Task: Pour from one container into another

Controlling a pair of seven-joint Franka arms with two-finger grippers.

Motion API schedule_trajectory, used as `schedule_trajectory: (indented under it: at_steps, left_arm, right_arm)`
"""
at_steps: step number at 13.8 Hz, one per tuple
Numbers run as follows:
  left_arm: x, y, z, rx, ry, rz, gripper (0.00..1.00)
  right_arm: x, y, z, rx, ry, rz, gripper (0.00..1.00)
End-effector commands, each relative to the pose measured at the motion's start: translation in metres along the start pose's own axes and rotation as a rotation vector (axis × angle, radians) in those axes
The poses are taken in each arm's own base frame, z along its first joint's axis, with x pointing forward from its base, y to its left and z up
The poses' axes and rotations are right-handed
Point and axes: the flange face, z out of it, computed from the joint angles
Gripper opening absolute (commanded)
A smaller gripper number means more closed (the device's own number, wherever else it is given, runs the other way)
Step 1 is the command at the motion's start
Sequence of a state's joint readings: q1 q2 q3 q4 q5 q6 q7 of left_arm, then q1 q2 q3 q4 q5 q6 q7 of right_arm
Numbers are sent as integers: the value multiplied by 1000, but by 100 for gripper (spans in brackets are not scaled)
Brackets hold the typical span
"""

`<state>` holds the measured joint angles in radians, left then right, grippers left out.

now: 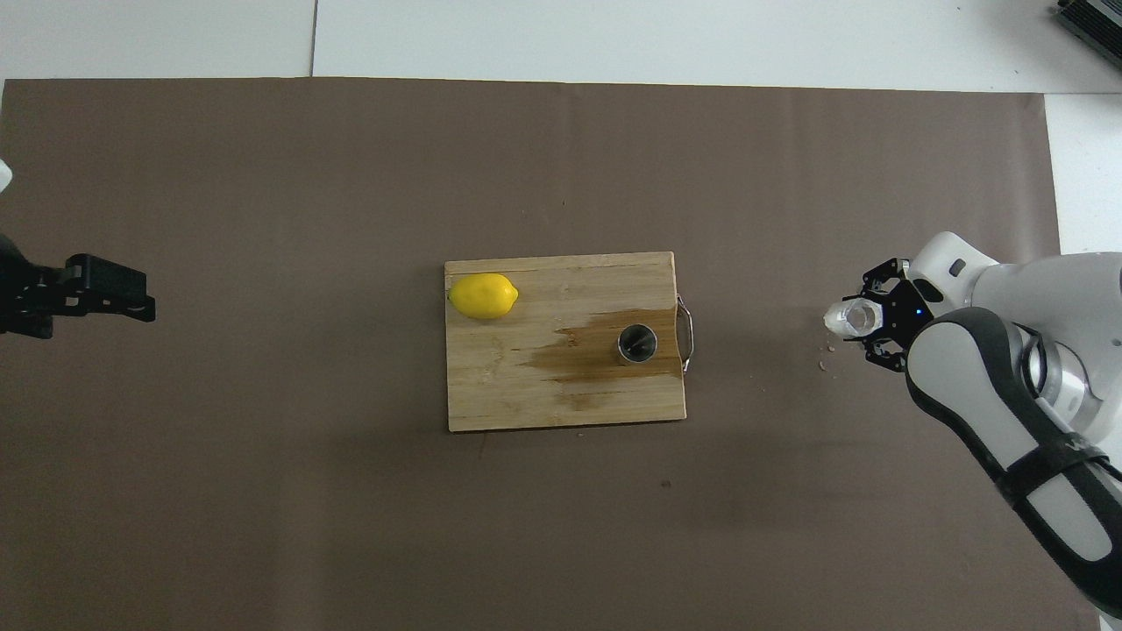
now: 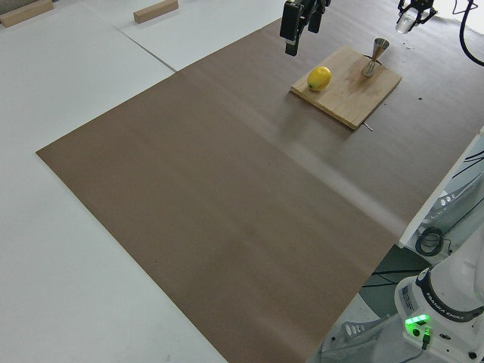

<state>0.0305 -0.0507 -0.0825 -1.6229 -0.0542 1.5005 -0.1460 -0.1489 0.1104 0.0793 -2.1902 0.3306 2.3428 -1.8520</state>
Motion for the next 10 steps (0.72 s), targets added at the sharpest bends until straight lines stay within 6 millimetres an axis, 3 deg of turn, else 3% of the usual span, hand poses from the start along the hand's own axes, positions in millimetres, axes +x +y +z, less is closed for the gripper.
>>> schedule_trajectory:
  at_steps: [1,5,10]
  left_arm:
    - [-5,-6,-4,-8,-6,-8,100]
    - [-5,-5,-4,-8,-7,-5,100]
    - [-5,-6,-4,-8,-6,-6,100]
  right_arm:
    - [10,2,-20,2,16,30,0]
    - [19,4,-38,6,2,28,0]
    - [76,6,-69,33,-90,50,0]
